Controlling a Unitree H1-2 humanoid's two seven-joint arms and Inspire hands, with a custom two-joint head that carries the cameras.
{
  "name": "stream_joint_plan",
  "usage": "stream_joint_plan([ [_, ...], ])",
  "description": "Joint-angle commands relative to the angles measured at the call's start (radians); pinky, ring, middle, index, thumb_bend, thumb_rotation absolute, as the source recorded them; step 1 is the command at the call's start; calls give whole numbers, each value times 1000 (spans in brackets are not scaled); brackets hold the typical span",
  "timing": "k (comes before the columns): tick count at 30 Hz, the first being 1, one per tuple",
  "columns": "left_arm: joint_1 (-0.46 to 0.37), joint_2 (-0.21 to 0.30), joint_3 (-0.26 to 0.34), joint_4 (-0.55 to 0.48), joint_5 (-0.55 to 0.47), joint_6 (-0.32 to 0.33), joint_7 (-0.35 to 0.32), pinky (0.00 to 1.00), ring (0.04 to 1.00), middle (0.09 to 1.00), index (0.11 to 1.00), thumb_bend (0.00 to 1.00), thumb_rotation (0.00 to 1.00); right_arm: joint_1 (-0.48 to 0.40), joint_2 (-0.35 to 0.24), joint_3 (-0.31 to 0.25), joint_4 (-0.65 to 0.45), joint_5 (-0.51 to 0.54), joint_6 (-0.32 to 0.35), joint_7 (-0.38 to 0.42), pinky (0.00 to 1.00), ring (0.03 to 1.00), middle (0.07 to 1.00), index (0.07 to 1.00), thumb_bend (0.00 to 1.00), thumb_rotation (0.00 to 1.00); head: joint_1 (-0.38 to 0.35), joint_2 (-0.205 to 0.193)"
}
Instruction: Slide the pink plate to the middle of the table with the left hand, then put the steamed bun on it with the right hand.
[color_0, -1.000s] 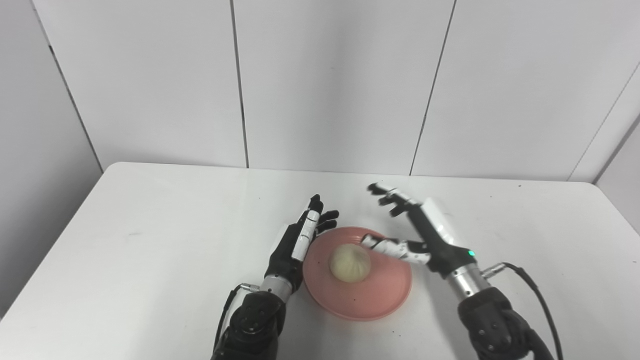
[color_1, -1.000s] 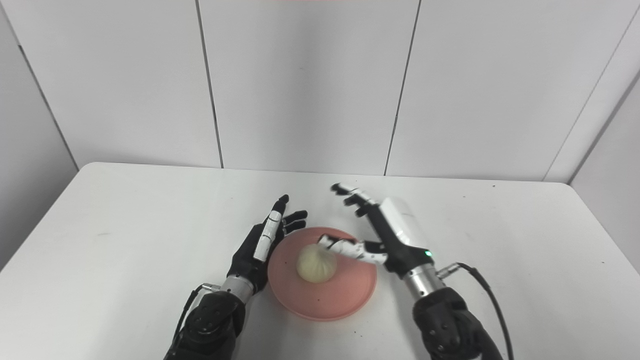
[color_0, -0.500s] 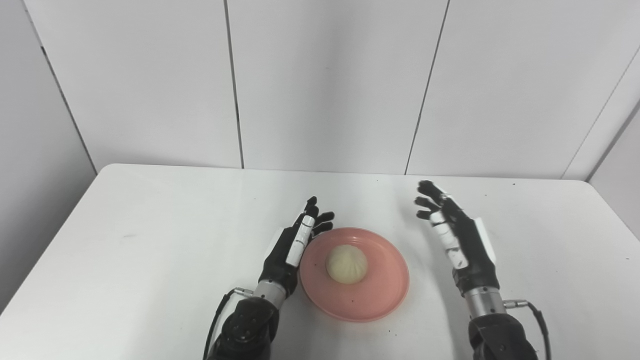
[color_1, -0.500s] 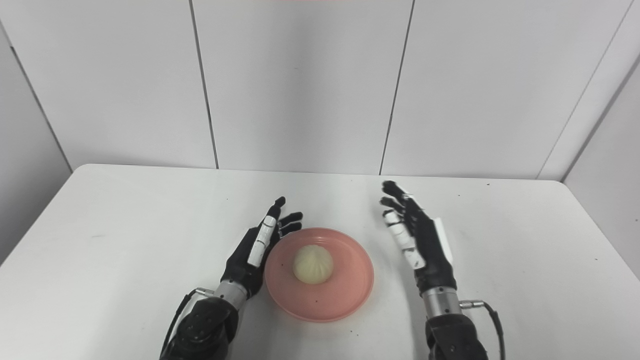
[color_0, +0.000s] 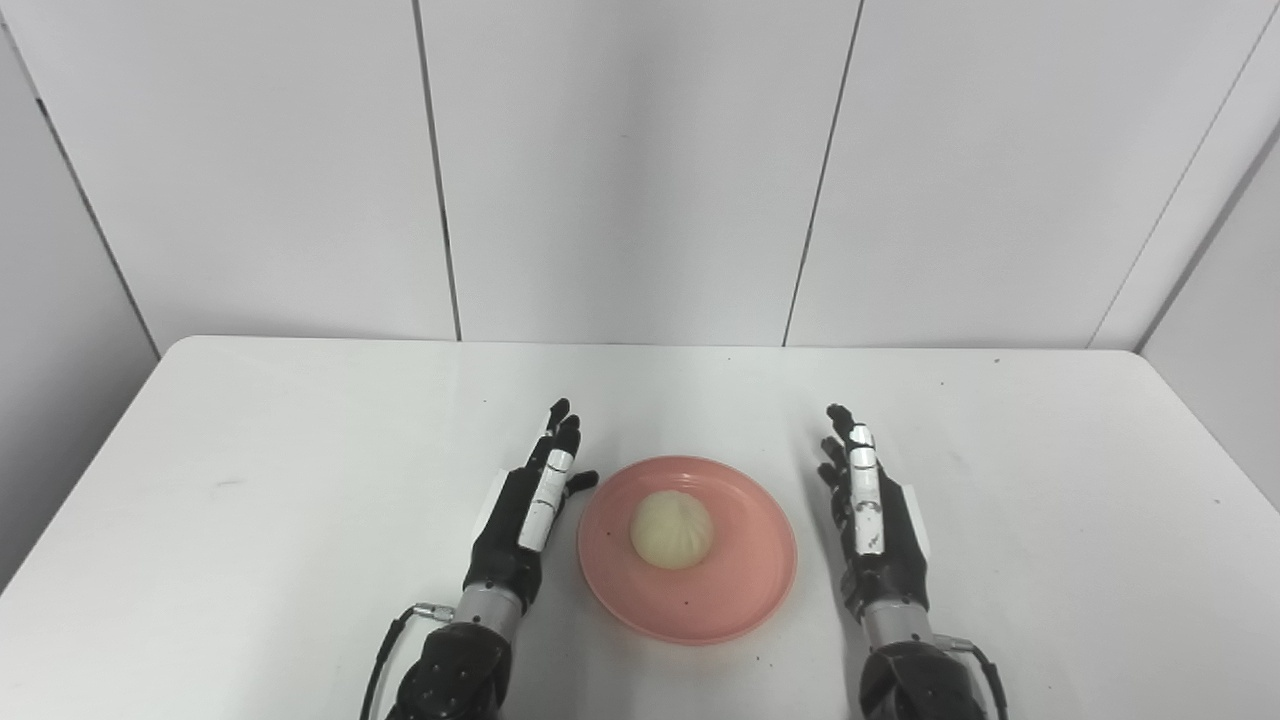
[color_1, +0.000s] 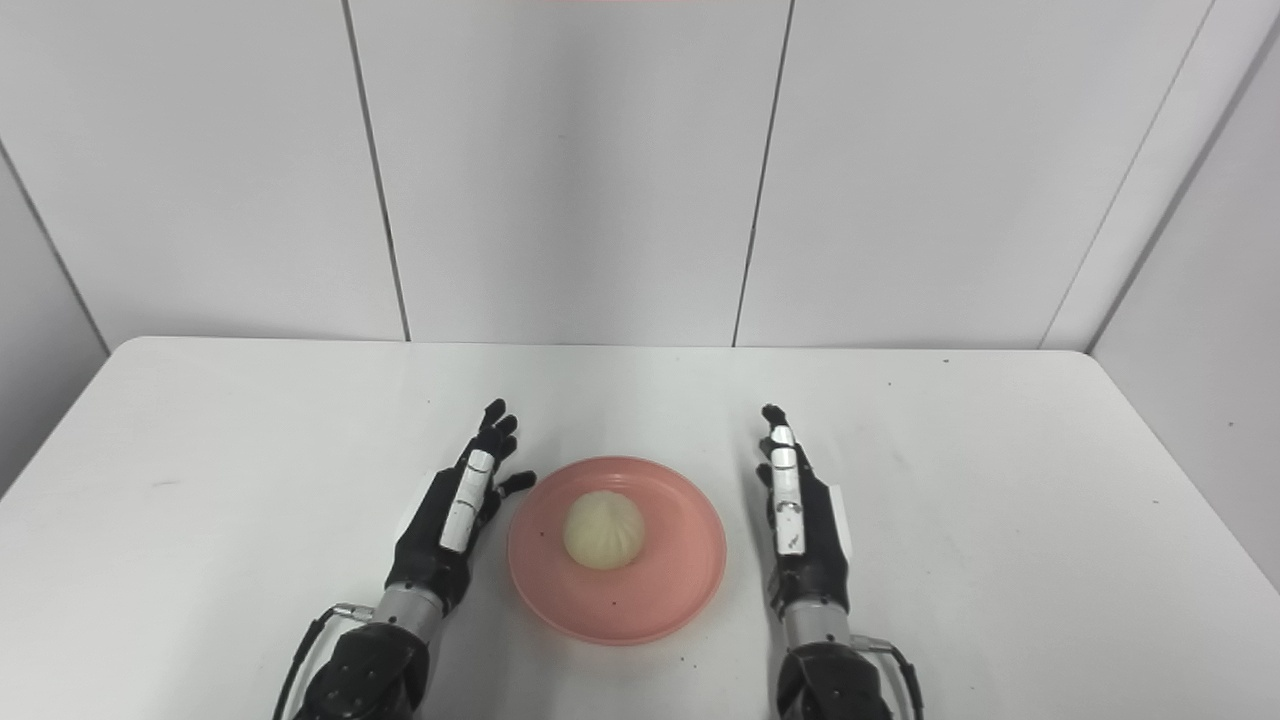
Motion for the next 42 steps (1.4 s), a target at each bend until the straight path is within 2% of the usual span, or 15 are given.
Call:
stream_joint_plan([
  [1, -1, 17, 10, -20, 3, -7, 4, 1000, 1000, 1000, 1000, 883, 1000, -18, 7, 9, -17, -1, 3, -1, 964, 963, 979, 910, 691, 1000, -2, 1],
  [10, 1, 22, 10, -23, -4, -8, -2, 1000, 1000, 1000, 1000, 880, 1000, -21, 8, 10, -32, -8, 32, -13, 951, 960, 980, 913, 698, 1000, -7, 2],
  [15, 3, 18, 7, -24, 8, -14, 6, 1000, 1000, 1000, 1000, 845, 1000, -20, -4, 15, -34, -14, 47, -1, 961, 962, 970, 893, 688, 1000, -6, 4],
  [20, 1, 12, 10, -18, 8, -24, 12, 1000, 1000, 1000, 1000, 804, 1000, -19, -19, 23, -37, -19, 48, 12, 942, 942, 941, 914, 702, 1000, -1, 3],
  [27, 5, 6, 7, -17, 18, -37, 26, 1000, 1000, 1000, 1000, 790, 1000, -16, -33, 29, -44, -13, 62, 23, 962, 928, 930, 911, 702, 1000, 2, 6],
  [42, 3, 23, -14, 7, 92, -131, 52, 1000, 1000, 1000, 1000, 754, 1000, -14, -34, 39, -59, -30, 83, 16, 952, 922, 937, 912, 686, 1000, 1, 7],
])
